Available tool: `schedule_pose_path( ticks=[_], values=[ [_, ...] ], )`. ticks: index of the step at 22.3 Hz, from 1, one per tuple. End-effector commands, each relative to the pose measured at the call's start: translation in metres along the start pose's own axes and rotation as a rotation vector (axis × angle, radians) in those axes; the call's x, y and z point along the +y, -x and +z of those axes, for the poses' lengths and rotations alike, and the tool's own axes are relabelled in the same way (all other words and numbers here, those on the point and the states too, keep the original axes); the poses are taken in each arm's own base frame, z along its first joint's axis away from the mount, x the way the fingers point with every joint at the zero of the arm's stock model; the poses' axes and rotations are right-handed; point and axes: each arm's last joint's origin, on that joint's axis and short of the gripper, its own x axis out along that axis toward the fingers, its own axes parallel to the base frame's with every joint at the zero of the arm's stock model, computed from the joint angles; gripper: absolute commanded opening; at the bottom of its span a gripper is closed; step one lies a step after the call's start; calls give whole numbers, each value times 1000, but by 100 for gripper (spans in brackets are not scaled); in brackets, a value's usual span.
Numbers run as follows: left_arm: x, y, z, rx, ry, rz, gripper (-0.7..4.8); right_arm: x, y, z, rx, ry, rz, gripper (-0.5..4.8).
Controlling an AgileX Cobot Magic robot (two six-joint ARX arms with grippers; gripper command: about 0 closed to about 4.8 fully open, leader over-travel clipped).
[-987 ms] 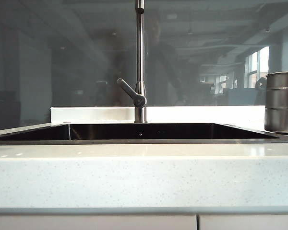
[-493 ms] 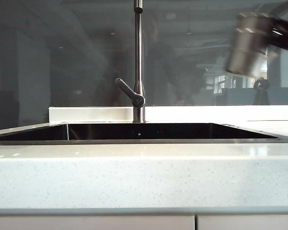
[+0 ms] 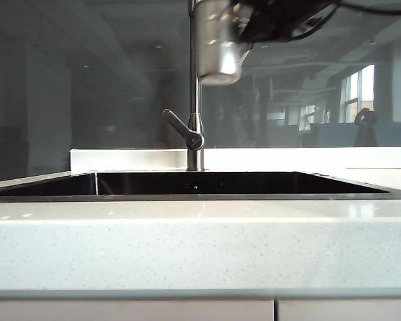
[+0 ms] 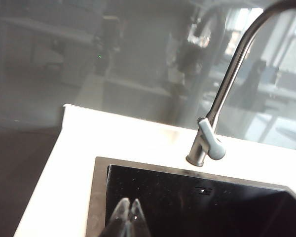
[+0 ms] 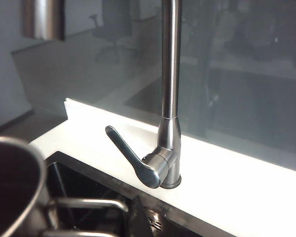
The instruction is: Pick up the mug next to the sink, go to the faucet to get some water, pour the water into the sink, and finally put the mug back to its place.
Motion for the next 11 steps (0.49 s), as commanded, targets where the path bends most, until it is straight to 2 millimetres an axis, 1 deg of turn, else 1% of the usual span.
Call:
schedule_pose_path(
  ticks=[1, 4, 7, 9, 11],
  values=[
    [2, -35, 2, -38, -36, -98, -5, 6, -16, 8, -36, 0, -6, -2],
    [7, -75, -8, -6, -34, -158, -5, 8, -29, 11, -50, -8, -18, -2],
    [15, -117, -23, 31, -24, -227, -5, 9, -36, 17, -75, -8, -39, -2],
    [24, -173, -45, 78, -13, -349, -3, 8, -39, 29, -115, -16, -59, -2],
    [29, -200, -56, 99, 12, -396, 18, 7, -39, 37, -136, -25, -73, -2]
  ],
)
